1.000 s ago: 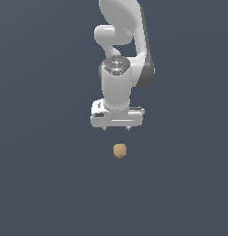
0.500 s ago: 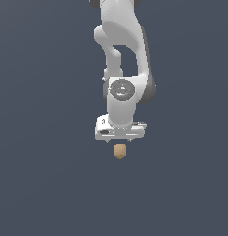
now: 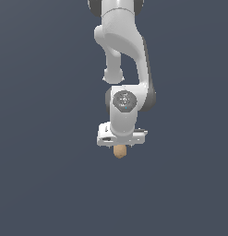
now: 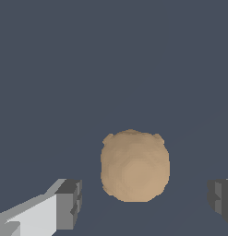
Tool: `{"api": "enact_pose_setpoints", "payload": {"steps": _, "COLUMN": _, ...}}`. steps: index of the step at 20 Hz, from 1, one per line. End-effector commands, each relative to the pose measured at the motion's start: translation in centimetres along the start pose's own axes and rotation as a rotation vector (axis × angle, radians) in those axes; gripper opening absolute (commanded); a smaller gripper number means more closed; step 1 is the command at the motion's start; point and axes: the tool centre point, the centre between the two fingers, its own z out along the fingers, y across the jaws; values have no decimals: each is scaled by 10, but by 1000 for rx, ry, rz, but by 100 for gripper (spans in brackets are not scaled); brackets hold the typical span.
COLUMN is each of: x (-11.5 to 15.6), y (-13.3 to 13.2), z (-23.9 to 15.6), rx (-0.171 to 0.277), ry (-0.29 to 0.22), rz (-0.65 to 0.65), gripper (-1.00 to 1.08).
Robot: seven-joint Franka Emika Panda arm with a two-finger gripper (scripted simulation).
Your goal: Pick up the object and move it to a goal position.
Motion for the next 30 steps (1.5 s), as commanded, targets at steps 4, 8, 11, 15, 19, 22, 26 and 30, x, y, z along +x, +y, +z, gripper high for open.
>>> {"api": "enact_pose_setpoints", "payload": {"steps": 4, "x": 0, "y": 0, "z": 4, "rx": 0, "ry": 0, "rz": 0, "gripper": 100}}
{"api": "enact_pose_setpoints", "payload": {"steps": 8, "x": 0, "y": 0, "z": 19, "rx": 0, "ry": 0, "rz": 0, "gripper": 100}}
{"api": "enact_pose_setpoints", "payload": {"steps": 11, "x": -1, "y": 0, "z": 36, "rx": 0, "ry": 0, "rz": -1, "gripper": 100}}
{"api": "enact_pose_setpoints", "payload": {"steps": 15, "x": 0, "y": 0, "z": 49, "rx": 0, "ry": 0, "rz": -1, "gripper": 100}}
{"api": "enact_pose_setpoints", "payload": {"steps": 19, "x": 1, "y": 0, "z": 51, "rx": 0, "ry": 0, "rz": -1, "gripper": 100}}
{"api": "enact_pose_setpoints", "payload": {"steps": 22, "x": 1, "y": 0, "z": 51, "rx": 0, "ry": 0, "rz": -1, "gripper": -100}}
{"api": "enact_pose_setpoints", "payload": {"steps": 26, "x": 1, "y": 0, "z": 51, "rx": 0, "ry": 0, "rz": -1, "gripper": -100}}
{"api": "enact_pose_setpoints", "payload": {"steps": 30, "x": 1, "y": 0, "z": 51, "rx": 0, "ry": 0, "rz": -1, "gripper": -100}}
